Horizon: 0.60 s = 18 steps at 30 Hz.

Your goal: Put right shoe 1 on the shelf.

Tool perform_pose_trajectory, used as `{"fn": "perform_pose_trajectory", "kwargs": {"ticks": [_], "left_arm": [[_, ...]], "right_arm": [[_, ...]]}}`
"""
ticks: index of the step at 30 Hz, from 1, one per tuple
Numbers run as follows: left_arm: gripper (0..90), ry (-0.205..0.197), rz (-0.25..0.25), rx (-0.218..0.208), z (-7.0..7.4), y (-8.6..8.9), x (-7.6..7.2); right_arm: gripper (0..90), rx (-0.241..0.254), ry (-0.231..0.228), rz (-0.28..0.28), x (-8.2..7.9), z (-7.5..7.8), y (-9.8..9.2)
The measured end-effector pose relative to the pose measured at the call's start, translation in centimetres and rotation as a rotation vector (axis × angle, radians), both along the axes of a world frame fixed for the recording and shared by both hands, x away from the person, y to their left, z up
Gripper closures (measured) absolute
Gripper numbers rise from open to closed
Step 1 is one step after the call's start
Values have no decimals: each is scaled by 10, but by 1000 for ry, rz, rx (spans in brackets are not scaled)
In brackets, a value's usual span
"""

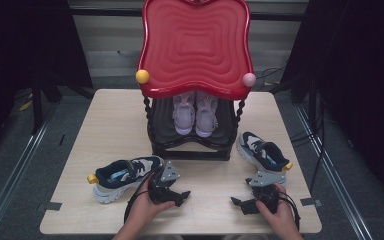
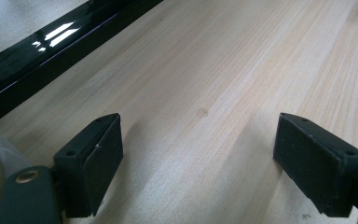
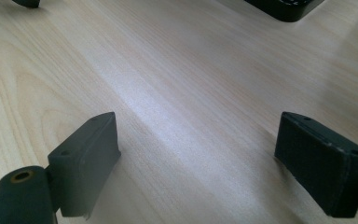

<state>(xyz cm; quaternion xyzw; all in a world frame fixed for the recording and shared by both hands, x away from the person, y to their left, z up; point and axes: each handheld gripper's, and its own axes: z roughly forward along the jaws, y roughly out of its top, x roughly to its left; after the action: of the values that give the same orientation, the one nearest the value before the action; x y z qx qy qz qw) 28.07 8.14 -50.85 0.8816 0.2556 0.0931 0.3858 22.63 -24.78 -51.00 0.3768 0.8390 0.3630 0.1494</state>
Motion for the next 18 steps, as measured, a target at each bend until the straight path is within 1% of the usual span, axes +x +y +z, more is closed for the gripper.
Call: {"fn": "perform_pose_trajectory", "kwargs": {"ticks": [2, 4, 5, 7, 11, 12, 15, 16, 17, 18], "left_arm": [[156, -3, -5, 6, 0, 1, 0], [160, 4, -8, 12, 1, 1, -1], [162, 8, -11, 25, 2, 1, -1], [165, 12, -22, 29, 5, 1, -2], [168, 27, -37, 21, 13, 2, -3], [168, 26, -38, 32, 16, 2, -3], [172, 30, -44, 26, 22, 5, -3], [175, 28, -45, 31, 24, 5, -4], [176, 28, -48, 45, 25, 6, -4], [175, 27, -52, 39, 26, 7, -4]], "right_arm": [[127, 0, 0, 0, 0, 0, 0], [127, 0, 1, 0, 0, 0, 0], [126, 0, 1, 0, 0, 0, 0], [126, 0, 2, 4, 0, 0, 0], [126, 1, 3, 6, 1, 0, 0], [126, 1, 3, 7, 1, 0, 0], [125, 2, 2, 8, 1, 0, 0], [126, 2, 3, 7, 1, 0, 0], [125, 2, 3, 7, 1, 0, 0], [125, 0, 3, 6, 1, 0, 0]]}}
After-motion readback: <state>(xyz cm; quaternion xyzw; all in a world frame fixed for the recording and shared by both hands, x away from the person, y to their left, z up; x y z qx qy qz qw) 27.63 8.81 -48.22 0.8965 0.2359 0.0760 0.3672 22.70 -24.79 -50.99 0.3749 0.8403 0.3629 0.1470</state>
